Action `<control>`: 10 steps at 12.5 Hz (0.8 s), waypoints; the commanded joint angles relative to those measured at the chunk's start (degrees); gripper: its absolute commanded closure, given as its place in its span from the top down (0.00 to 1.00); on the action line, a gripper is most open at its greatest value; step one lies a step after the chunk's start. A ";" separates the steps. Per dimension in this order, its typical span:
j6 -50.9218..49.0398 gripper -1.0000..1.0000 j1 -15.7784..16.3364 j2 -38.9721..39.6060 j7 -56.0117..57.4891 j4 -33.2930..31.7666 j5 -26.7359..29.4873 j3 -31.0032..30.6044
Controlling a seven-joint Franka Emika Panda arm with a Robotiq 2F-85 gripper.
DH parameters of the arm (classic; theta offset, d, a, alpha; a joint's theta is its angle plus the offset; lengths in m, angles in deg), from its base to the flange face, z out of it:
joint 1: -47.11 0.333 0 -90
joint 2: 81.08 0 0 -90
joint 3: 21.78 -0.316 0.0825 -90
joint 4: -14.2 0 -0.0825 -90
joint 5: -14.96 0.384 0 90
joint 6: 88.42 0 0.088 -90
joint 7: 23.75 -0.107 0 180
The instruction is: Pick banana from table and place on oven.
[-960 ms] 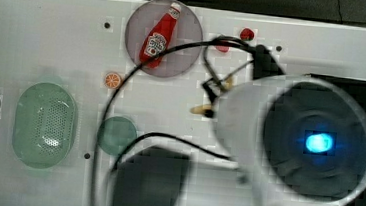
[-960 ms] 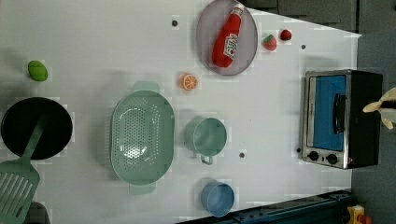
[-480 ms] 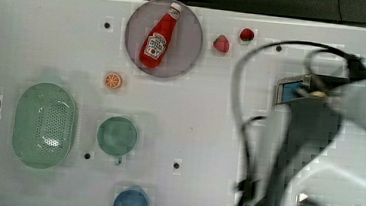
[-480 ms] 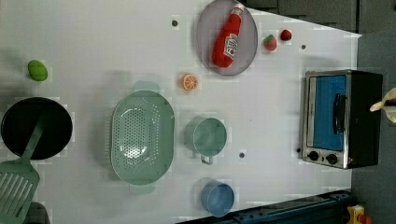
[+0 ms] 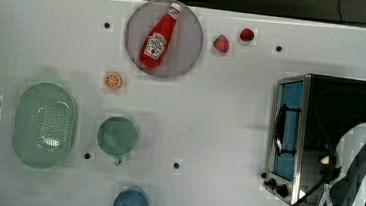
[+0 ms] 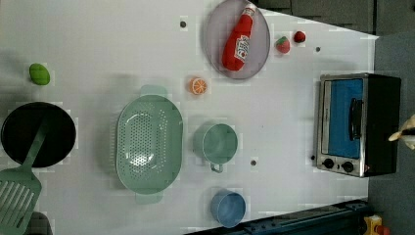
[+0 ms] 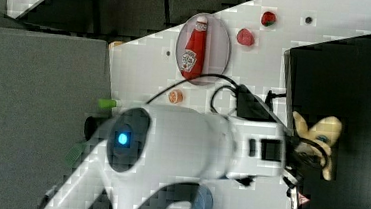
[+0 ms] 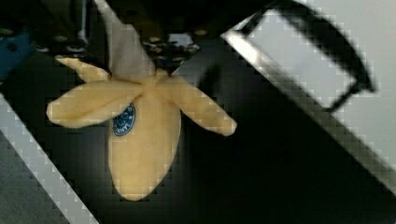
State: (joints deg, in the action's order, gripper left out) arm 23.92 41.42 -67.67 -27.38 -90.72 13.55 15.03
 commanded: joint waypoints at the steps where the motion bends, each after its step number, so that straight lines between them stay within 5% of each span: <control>1: 3.86 0.38 1.59 -0.91 7.21 1.75 1.80 1.32; 6: 4.43 0.94 1.29 -0.31 8.09 0.98 3.12 0.90; 10: 1.30 1.00 3.18 -3.62 6.70 2.85 3.01 -0.65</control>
State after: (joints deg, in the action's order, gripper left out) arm 26.97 44.66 -69.26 -20.97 -90.27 16.94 15.09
